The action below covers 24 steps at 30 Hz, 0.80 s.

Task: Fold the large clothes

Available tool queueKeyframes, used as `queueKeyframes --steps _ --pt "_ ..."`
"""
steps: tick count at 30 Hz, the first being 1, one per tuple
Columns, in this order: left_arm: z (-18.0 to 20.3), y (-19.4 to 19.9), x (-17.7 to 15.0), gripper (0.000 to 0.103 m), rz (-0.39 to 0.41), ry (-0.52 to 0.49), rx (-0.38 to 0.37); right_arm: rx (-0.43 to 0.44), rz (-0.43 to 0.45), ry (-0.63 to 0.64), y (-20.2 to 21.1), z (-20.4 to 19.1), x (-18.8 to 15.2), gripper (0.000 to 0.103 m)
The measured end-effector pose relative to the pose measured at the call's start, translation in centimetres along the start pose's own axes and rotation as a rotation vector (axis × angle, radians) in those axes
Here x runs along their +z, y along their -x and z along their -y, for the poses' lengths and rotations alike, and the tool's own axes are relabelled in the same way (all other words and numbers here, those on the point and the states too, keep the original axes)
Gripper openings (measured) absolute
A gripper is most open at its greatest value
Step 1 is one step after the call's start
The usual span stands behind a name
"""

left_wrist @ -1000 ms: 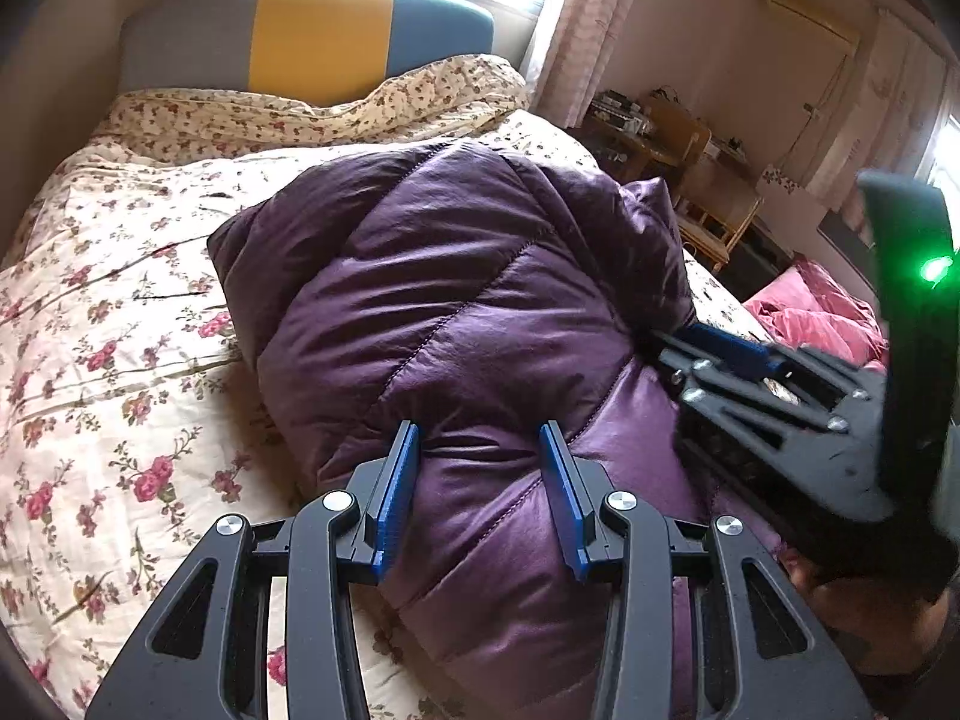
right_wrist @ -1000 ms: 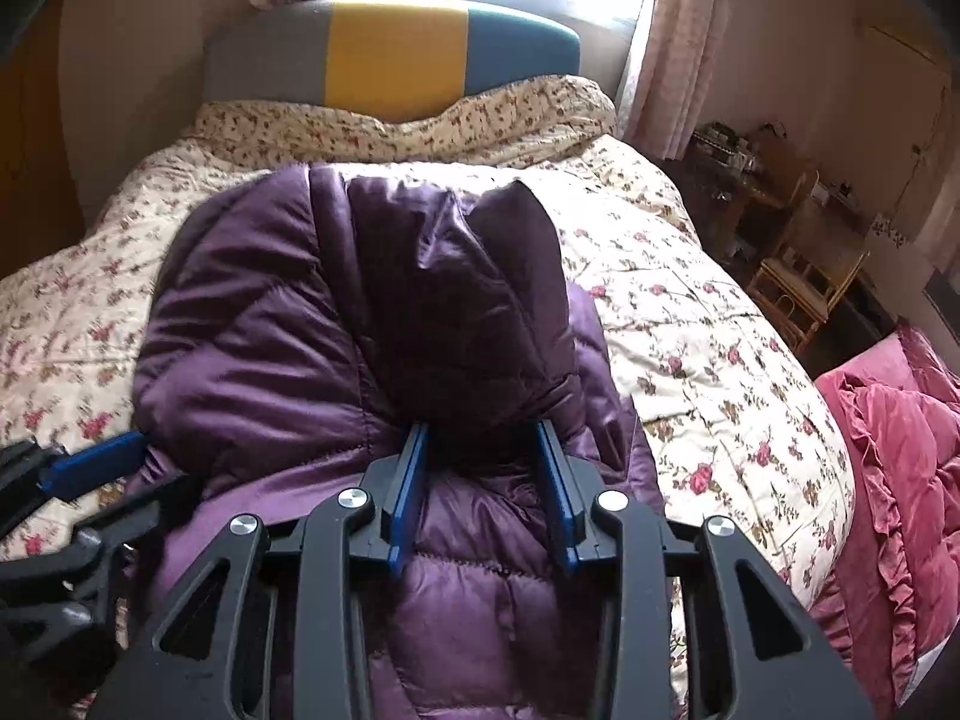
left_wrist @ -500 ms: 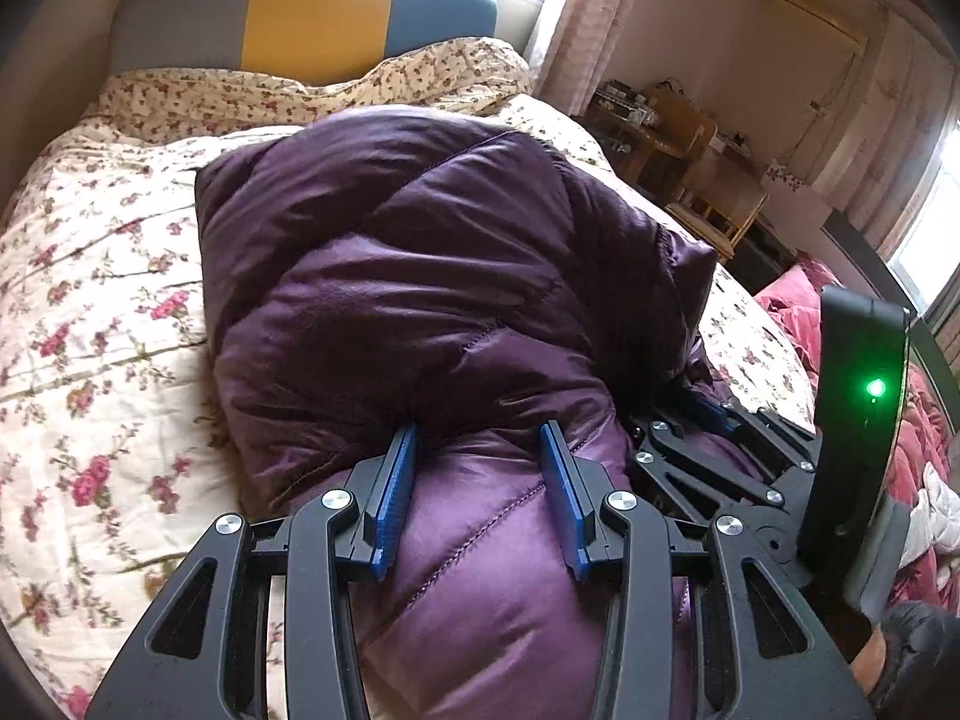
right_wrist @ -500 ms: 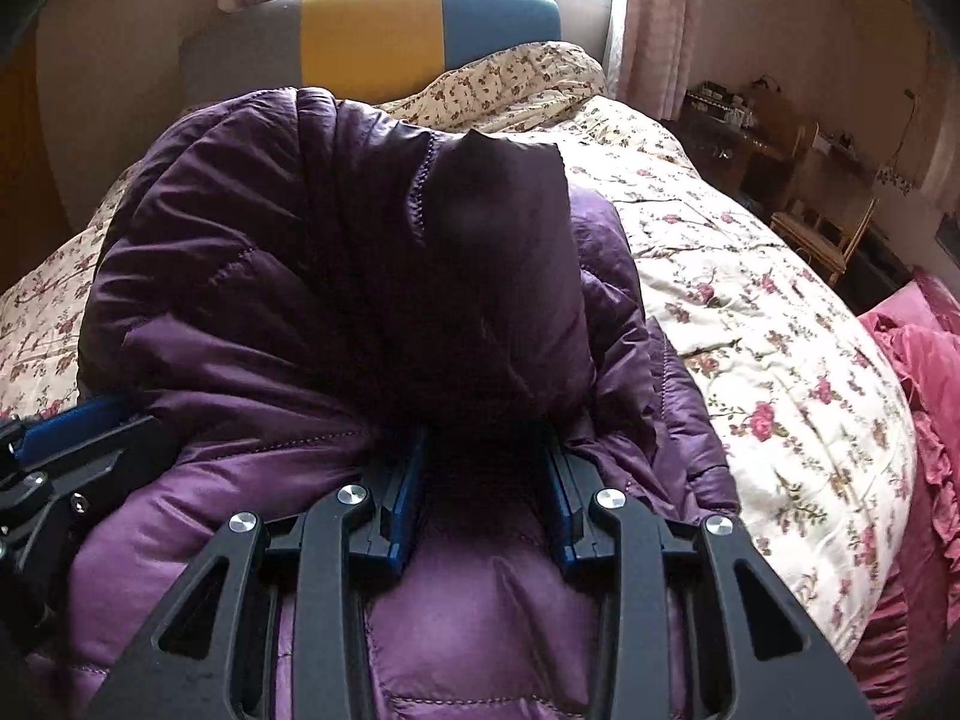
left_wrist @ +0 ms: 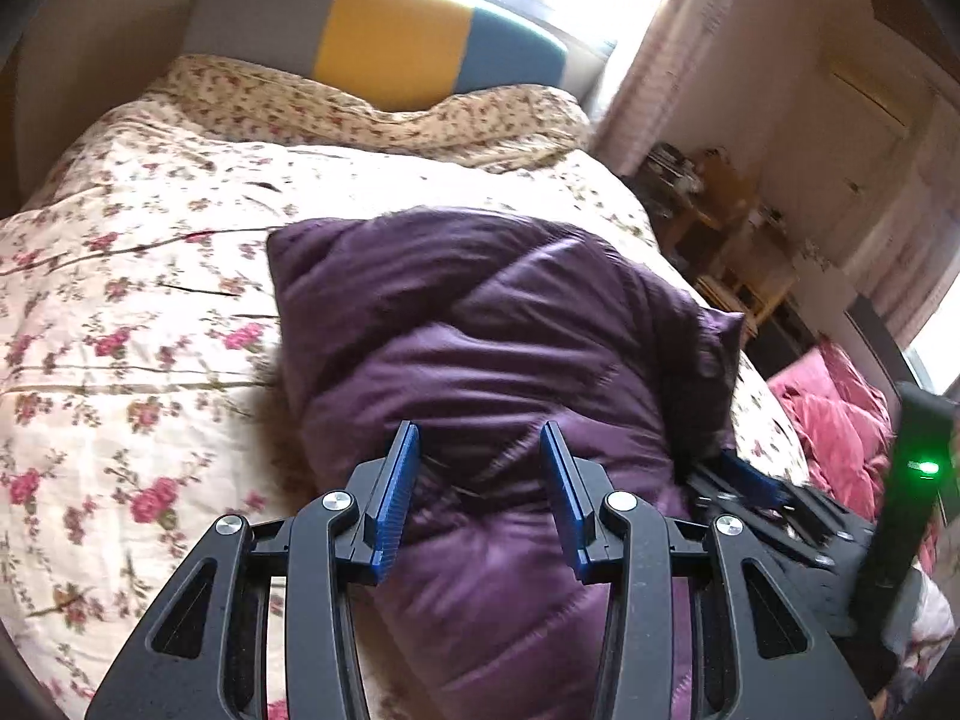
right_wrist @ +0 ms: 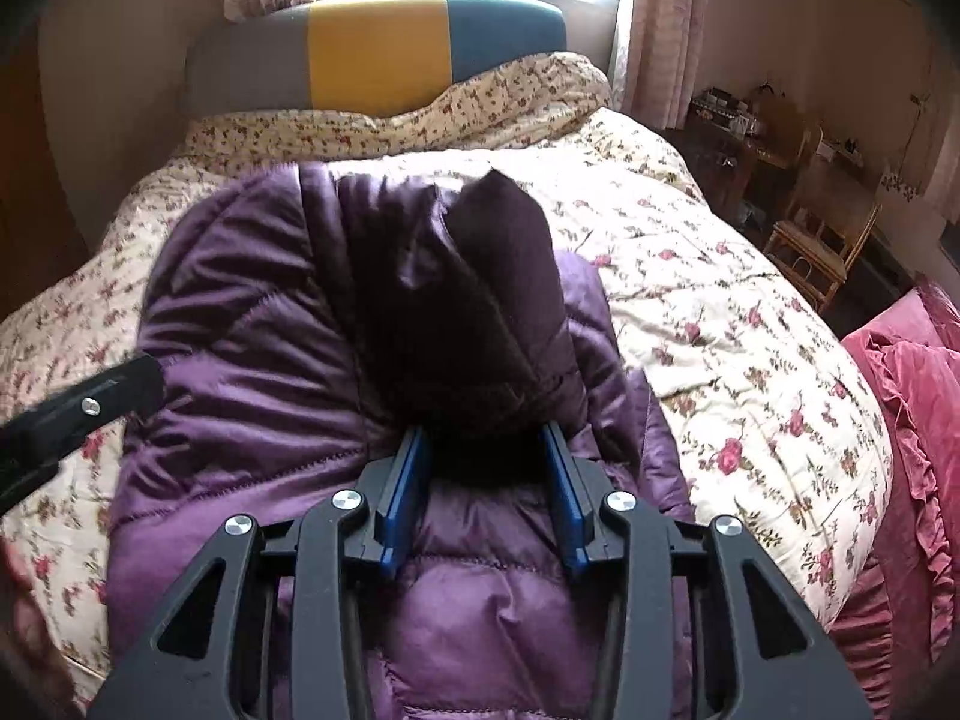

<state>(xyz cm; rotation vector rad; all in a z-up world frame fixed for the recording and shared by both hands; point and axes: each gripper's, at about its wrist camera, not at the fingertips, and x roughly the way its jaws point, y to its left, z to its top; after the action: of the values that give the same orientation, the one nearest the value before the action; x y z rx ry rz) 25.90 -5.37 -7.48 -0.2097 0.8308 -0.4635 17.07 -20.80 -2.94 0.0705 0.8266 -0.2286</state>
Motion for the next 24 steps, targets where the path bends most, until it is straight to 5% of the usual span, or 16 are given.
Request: queueKeyframes --steps 15,24 --pt "-1.1 -1.0 0.9 0.042 -0.006 0.01 0.059 -0.029 0.052 -0.003 0.5 -1.2 3.1 0.041" --pt "1.5 -2.7 1.1 0.042 -0.026 -0.093 0.059 -0.073 -0.047 -0.059 -3.7 1.4 2.4 0.045"
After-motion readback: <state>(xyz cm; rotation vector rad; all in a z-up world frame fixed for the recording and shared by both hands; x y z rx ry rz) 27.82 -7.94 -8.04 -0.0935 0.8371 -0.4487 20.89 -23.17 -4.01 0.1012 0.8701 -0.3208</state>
